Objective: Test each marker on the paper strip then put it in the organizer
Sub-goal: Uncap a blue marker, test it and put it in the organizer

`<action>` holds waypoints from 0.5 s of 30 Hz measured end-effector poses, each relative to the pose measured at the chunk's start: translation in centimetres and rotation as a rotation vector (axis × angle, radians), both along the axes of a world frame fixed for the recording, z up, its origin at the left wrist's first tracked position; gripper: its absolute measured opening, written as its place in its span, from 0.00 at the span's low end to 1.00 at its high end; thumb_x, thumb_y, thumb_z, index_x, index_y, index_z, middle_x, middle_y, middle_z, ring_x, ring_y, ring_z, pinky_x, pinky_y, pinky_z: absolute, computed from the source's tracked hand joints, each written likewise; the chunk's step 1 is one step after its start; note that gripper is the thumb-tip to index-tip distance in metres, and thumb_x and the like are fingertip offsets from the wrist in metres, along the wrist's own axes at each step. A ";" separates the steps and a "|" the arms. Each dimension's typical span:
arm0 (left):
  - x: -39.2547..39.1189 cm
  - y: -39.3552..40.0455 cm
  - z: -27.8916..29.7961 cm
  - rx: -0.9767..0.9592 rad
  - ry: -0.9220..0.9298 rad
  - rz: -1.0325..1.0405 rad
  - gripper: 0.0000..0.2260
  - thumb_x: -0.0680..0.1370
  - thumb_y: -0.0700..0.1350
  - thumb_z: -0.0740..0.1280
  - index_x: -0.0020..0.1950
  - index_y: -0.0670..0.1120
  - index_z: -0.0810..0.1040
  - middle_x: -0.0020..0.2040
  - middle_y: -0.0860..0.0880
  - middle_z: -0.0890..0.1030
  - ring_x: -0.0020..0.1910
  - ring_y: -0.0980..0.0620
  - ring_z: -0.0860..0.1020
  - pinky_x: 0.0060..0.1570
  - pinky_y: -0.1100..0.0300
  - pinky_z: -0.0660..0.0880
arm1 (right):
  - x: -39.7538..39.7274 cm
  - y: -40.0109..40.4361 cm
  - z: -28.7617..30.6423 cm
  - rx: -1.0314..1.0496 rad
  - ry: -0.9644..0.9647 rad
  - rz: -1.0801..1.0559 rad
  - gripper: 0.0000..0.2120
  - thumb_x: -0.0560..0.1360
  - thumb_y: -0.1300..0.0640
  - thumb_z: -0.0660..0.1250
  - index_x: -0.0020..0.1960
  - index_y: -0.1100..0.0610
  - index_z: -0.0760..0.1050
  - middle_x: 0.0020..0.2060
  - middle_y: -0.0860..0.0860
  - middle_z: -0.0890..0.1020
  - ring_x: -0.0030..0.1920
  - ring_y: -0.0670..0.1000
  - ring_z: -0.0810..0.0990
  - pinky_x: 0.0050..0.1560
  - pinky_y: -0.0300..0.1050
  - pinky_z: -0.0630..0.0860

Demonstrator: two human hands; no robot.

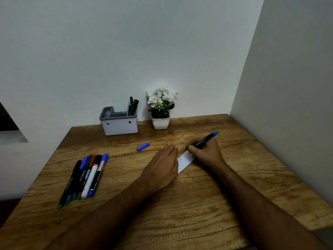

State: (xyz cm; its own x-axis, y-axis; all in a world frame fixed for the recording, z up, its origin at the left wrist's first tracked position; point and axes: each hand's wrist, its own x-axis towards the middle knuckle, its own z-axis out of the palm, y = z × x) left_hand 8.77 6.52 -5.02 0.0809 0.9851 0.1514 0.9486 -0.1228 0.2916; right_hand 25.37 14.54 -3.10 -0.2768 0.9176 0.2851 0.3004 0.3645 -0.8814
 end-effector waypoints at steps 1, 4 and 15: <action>0.0 0.0 0.1 -0.004 -0.027 0.001 0.24 0.86 0.51 0.50 0.81 0.44 0.55 0.81 0.47 0.56 0.80 0.53 0.52 0.76 0.61 0.44 | 0.0 0.1 -0.1 0.009 -0.005 -0.003 0.04 0.71 0.65 0.72 0.40 0.60 0.84 0.37 0.54 0.87 0.41 0.49 0.85 0.42 0.43 0.82; 0.0 0.1 0.4 -0.023 -0.094 0.005 0.25 0.86 0.53 0.51 0.81 0.45 0.54 0.82 0.48 0.54 0.80 0.54 0.50 0.75 0.62 0.43 | 0.0 0.3 -0.3 0.011 -0.014 -0.003 0.04 0.71 0.64 0.72 0.38 0.59 0.83 0.35 0.53 0.86 0.39 0.51 0.85 0.41 0.48 0.82; -0.2 0.8 -0.6 -0.054 0.128 -0.069 0.26 0.86 0.53 0.46 0.82 0.45 0.45 0.82 0.48 0.44 0.80 0.55 0.41 0.77 0.58 0.37 | -0.1 0.6 -0.6 0.068 -0.105 -0.012 0.04 0.70 0.63 0.73 0.37 0.58 0.84 0.32 0.51 0.85 0.35 0.50 0.84 0.36 0.48 0.81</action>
State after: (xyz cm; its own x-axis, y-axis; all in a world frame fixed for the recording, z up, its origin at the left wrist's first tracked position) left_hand 8.59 7.32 -5.61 0.1644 0.9829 0.0824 0.9683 -0.1767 0.1766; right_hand 25.24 15.12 -3.74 -0.2977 0.9007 0.3165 0.3945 0.4180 -0.8183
